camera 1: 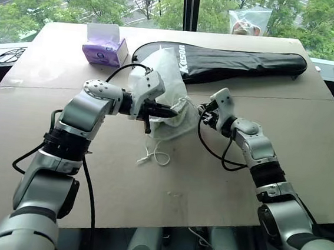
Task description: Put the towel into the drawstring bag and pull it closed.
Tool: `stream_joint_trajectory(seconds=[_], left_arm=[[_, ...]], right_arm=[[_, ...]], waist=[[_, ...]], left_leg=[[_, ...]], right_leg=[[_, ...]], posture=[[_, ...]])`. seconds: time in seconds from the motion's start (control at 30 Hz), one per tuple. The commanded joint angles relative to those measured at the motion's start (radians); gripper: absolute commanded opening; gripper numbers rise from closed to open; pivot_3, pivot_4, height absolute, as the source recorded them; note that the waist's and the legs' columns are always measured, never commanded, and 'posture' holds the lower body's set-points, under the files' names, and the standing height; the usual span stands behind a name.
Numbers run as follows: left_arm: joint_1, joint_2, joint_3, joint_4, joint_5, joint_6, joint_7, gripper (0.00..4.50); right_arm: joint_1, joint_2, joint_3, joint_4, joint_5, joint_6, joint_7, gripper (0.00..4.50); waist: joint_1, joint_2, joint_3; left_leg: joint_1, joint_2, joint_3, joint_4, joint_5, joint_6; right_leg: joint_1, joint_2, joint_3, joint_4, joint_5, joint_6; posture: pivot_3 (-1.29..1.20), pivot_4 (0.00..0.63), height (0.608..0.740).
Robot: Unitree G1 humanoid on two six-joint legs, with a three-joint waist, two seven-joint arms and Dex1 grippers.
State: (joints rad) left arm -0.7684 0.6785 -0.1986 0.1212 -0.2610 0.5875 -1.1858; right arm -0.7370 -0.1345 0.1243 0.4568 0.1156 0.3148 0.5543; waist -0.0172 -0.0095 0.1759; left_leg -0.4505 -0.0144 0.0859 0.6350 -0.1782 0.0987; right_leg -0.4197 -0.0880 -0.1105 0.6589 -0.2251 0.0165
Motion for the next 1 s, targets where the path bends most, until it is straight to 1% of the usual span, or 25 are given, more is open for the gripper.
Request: stream_joint_trajectory(seconds=[0.03,0.07,0.1,0.13,0.17,0.2,0.23,0.27,0.33,0.4,0.47,0.53,0.63,0.67,0.77,0.8,0.9,0.97,1.0], left_arm=[[0.011,-0.013,0.058,-0.034,-0.026,-0.075,0.008,0.00],[0.002,-0.011,0.069,-0.023,-0.053,-0.044,-0.012,0.00],[-0.004,-0.009,0.088,-0.018,-0.089,-0.011,-0.035,0.56],[-0.003,0.005,0.103,-0.023,-0.128,0.029,-0.068,0.76],[0.004,0.025,0.116,-0.029,-0.155,0.063,-0.092,1.15],[0.012,0.041,0.128,-0.033,-0.170,0.083,-0.101,1.64],[0.017,0.052,0.134,-0.035,-0.178,0.095,-0.104,2.00],[0.029,0.071,0.175,-0.029,-0.204,0.137,-0.088,2.67],[0.089,0.131,0.239,-0.041,-0.246,0.196,-0.093,3.53],[0.198,0.189,0.287,-0.090,-0.268,0.224,-0.094,3.53],[0.306,0.206,0.306,-0.133,-0.243,0.186,-0.047,3.53],[0.392,0.183,0.298,-0.160,-0.194,0.125,0.024,3.53],[0.490,0.109,0.241,-0.209,-0.122,0.039,0.131,3.53],[0.504,0.077,0.222,-0.222,-0.102,0.025,0.169,3.53],[0.509,0.002,0.178,-0.230,-0.047,0.010,0.272,3.53],[0.514,-0.015,0.150,-0.229,-0.002,-0.025,0.308,3.53],[0.551,-0.042,0.086,-0.231,0.102,-0.098,0.390,2.76],[0.592,-0.054,0.059,-0.225,0.164,-0.185,0.434,1.87],[0.607,-0.063,0.054,-0.218,0.183,-0.219,0.455,1.61]], right_arm=[[0.013,0.000,-0.031,-0.113,0.010,0.006,-0.039,0.02],[0.035,-0.002,-0.029,-0.161,0.011,0.026,-0.049,0.02],[0.057,-0.005,-0.028,-0.211,0.013,0.049,-0.059,0.00],[0.081,-0.005,-0.033,-0.269,0.020,0.079,-0.073,0.00],[0.105,-0.005,-0.036,-0.329,0.028,0.114,-0.086,0.00],[0.122,-0.006,-0.038,-0.374,0.032,0.140,-0.096,0.00],[0.133,-0.006,-0.038,-0.404,0.035,0.160,-0.102,0.00],[0.156,-0.008,-0.034,-0.454,0.036,0.188,-0.112,0.00],[0.193,-0.009,-0.024,-0.529,0.033,0.231,-0.130,0.00],[0.221,-0.011,-0.015,-0.577,0.024,0.256,-0.146,0.00],[0.240,-0.012,-0.011,-0.607,0.018,0.273,-0.161,0.00],[0.250,-0.012,-0.008,-0.626,0.020,0.285,-0.170,0.00],[0.254,-0.008,-0.008,-0.634,0.026,0.295,-0.177,0.00],[0.254,-0.008,-0.007,-0.635,0.028,0.297,-0.176,0.00],[0.253,-0.013,-0.004,-0.632,0.031,0.296,-0.168,0.00],[0.252,-0.015,-0.005,-0.631,0.032,0.296,-0.167,0.00],[0.248,-0.024,-0.010,-0.638,0.031,0.299,-0.169,0.00],[0.246,-0.027,-0.020,-0.648,0.032,0.300,-0.177,0.00],[0.246,-0.028,-0.024,-0.652,0.033,0.299,-0.180,0.00]], waist=[[0.003,0.000,0.000],[0.004,0.000,0.000],[0.004,0.000,0.000],[0.004,0.000,0.000],[0.003,0.000,0.000],[0.002,0.000,0.000],[0.001,0.000,0.000],[0.000,0.000,0.000],[-0.006,0.000,0.000],[-0.022,0.000,0.000],[-0.022,0.000,0.000],[-0.017,0.001,0.000],[-0.002,0.000,0.000],[0.006,0.000,0.000],[0.021,0.001,-0.001],[0.024,0.001,-0.001],[0.032,0.003,-0.002],[0.031,0.006,-0.004],[0.031,0.010,-0.006]], left_leg=[[0.000,0.000,0.000,0.000,0.000,0.000],[0.000,0.000,0.000,0.000,0.000,0.000],[0.000,0.000,0.000,0.000,0.000,-0.001],[0.000,0.000,0.000,0.000,0.000,-0.001],[0.000,0.000,0.000,0.000,-0.001,-0.001],[0.000,0.000,0.000,0.000,-0.001,-0.001],[0.000,0.000,-0.001,0.000,-0.001,-0.001],[0.000,0.000,-0.001,0.000,-0.001,-0.001],[0.000,0.000,-0.001,0.000,-0.001,-0.001],[0.001,0.000,-0.001,0.000,-0.001,-0.002],[0.002,0.000,-0.001,-0.001,-0.002,-0.004],[0.002,0.000,-0.001,-0.001,-0.003,-0.004],[0.002,0.000,-0.002,-0.001,-0.003,-0.005],[0.002,0.000,-0.002,-0.001,-0.003,-0.005],[0.002,0.000,-0.002,-0.001,-0.003,-0.005],[0.002,0.000,-0.002,-0.001,-0.002,-0.005],[0.003,0.000,-0.002,-0.001,-0.002,-0.005],[0.003,0.000,-0.002,-0.001,-0.002,-0.005],[0.003,0.000,-0.002,-0.001,-0.002,-0.005]], right_leg=[[0.000,0.000,0.000,0.000,0.000,0.000],[0.000,0.000,0.000,0.000,0.000,0.000],[0.000,0.000,0.000,0.000,0.000,0.000],[0.000,0.000,0.000,-0.001,0.000,0.000],[0.000,0.000,0.000,-0.001,0.000,0.000],[0.000,0.000,0.000,-0.001,0.000,0.000],[0.000,0.000,0.000,0.000,0.000,0.000],[0.000,0.000,0.000,0.000,0.000,0.000],[0.000,0.000,0.000,0.000,0.000,0.000],[0.000,0.000,0.001,0.000,0.000,0.000],[0.000,0.000,0.002,0.000,0.000,0.000],[0.000,0.000,0.002,-0.001,0.000,0.000],[0.000,-0.001,0.000,-0.002,-0.001,-0.001],[0.000,-0.002,0.001,-0.002,-0.002,-0.004],[0.001,-0.003,-0.001,-0.002,-0.002,-0.004],[0.001,-0.003,0.000,-0.002,-0.002,-0.004],[0.001,-0.003,0.000,-0.002,-0.002,-0.004],[0.001,-0.003,0.000,-0.001,-0.002,-0.004],[0.001,-0.003,0.000,-0.001,-0.002,-0.004]], posture=[[0.00,0.150,0.740],[0.00,0.150,0.740],[0.00,0.150,0.740],[0.00,0.150,0.740],[0.00,0.150,0.740],[0.00,0.150,0.740],[0.00,0.150,0.740],[0.00,0.150,0.740],[0.00,0.150,0.740],[0.00,0.150,0.740],[0.00,0.150,0.740],[0.00,0.150,0.740],[0.00,0.150,0.740],[0.00,0.150,0.740],[0.00,0.150,0.740],[0.00,0.150,0.740],[0.00,0.150,0.740],[0.00,0.150,0.740],[0.00,0.150,0.740]])
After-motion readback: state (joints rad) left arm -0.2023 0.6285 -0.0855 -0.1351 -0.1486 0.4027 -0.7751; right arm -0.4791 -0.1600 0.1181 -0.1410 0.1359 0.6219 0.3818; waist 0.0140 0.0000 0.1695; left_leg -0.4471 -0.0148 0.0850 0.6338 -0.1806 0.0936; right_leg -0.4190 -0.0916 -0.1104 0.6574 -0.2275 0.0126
